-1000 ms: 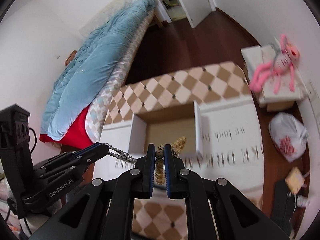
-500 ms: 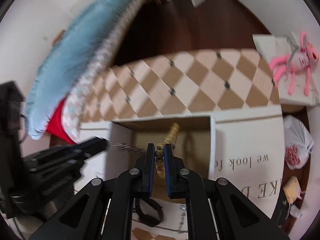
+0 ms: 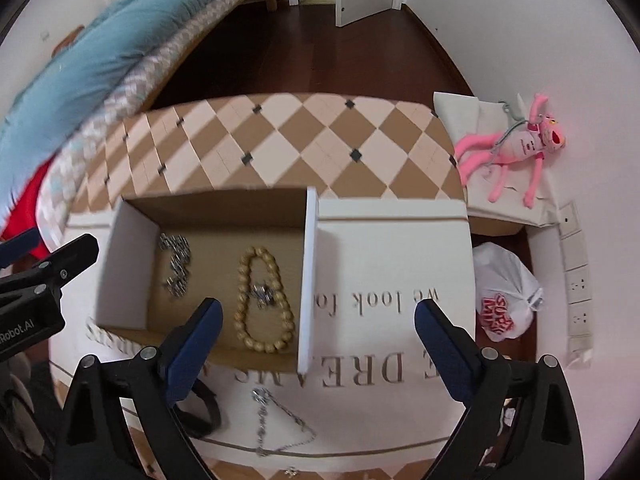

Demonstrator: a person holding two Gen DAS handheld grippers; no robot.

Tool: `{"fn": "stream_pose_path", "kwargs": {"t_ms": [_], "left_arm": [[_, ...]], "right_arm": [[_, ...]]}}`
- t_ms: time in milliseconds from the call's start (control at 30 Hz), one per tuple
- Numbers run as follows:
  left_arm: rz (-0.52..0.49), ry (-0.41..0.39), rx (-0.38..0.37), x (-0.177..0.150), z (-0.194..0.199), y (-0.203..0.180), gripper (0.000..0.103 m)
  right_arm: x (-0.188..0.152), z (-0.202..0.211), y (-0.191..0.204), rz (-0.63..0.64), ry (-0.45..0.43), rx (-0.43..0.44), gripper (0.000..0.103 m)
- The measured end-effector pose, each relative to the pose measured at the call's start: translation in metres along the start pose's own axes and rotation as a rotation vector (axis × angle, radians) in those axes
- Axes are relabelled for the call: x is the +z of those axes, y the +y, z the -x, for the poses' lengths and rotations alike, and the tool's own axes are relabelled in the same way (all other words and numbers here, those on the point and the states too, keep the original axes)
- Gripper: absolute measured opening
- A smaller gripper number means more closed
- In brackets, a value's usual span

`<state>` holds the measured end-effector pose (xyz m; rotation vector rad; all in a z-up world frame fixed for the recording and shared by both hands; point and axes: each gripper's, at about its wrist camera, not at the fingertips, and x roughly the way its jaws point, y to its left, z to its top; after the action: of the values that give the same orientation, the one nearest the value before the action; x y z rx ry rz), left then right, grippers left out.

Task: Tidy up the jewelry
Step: 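Carry both bracelets into the white box and open both tools, then lift both open tools out of the box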

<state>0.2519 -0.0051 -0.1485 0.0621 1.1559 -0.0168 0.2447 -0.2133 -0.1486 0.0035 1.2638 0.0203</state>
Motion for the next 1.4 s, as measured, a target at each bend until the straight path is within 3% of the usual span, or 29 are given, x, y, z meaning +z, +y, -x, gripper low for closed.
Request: {"fn": "stream_pose_path", "kwargs": {"t_ms": [133, 500, 733, 1133, 1400], "left_arm": [[-0.003, 0.009, 0.008, -0.013, -0.007, -0.002, 0.103], [0.029, -0.005, 0.009, -0.028, 0.008, 0.005, 0.103], [0.034, -0.061, 0.077, -0.041, 0.045, 0.009, 0.103], [0.042, -0.138, 0.069, -0.068, 0.104, 0.014, 0.103], [0.065, -0.178, 0.08, -0.081, 0.131, 0.015, 0.103]], "right_arm": [[-0.013, -0.007, 0.003, 0.01, -0.003, -0.037, 0.103], [-0.022, 0.002, 0.011, 0.004, -0.02, -0.02, 0.103], [-0.031, 0.037, 0.013, -0.002, -0.094, -0.026, 0.103], [-0.057, 0.1, 0.014, -0.033, -0.186, -0.026, 0.103], [-0.076, 0.137, 0.014, -0.053, -0.229, 0.023, 0.103]]}}
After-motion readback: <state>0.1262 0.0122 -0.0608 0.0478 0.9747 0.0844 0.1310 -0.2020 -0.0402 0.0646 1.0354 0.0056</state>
